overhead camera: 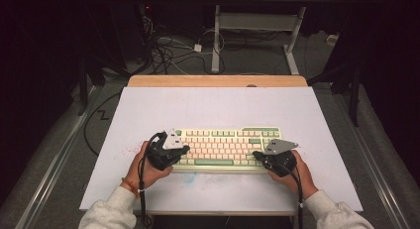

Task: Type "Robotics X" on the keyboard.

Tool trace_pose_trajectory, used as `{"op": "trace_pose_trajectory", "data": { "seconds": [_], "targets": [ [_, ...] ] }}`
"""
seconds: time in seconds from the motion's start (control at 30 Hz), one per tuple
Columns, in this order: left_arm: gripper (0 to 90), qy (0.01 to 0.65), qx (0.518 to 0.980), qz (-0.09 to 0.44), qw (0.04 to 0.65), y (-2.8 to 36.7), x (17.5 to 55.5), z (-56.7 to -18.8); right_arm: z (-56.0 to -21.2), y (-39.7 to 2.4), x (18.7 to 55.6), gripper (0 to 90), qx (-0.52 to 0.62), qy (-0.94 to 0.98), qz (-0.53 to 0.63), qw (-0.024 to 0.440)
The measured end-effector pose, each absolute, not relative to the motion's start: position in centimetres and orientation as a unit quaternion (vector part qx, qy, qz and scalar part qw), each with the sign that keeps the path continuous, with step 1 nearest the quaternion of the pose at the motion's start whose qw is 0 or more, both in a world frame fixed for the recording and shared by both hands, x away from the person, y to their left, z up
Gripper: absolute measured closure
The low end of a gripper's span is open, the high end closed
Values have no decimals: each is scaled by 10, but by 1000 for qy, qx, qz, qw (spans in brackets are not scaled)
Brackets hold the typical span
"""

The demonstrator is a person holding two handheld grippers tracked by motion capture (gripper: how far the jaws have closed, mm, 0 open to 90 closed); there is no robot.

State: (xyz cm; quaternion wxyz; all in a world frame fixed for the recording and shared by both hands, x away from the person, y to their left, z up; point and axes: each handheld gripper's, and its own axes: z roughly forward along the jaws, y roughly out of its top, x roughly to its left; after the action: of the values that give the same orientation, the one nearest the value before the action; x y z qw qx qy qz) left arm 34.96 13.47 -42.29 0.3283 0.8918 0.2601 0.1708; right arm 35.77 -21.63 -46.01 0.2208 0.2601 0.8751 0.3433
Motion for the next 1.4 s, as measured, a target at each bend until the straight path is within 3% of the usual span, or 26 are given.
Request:
{"op": "trace_pose_trajectory", "data": {
  "seconds": [0.43,0.97,1.4],
  "targets": [
    [874,237,912,151,300,105,363,-438,-460,-216,357,900,261,874,344,221],
    [874,241,920,152,269,103,367,-451,-460,-216,357,900,258,875,344,223],
    [859,249,899,185,309,109,361,-436,-453,-218,354,900,254,871,354,227]
  ]
}}
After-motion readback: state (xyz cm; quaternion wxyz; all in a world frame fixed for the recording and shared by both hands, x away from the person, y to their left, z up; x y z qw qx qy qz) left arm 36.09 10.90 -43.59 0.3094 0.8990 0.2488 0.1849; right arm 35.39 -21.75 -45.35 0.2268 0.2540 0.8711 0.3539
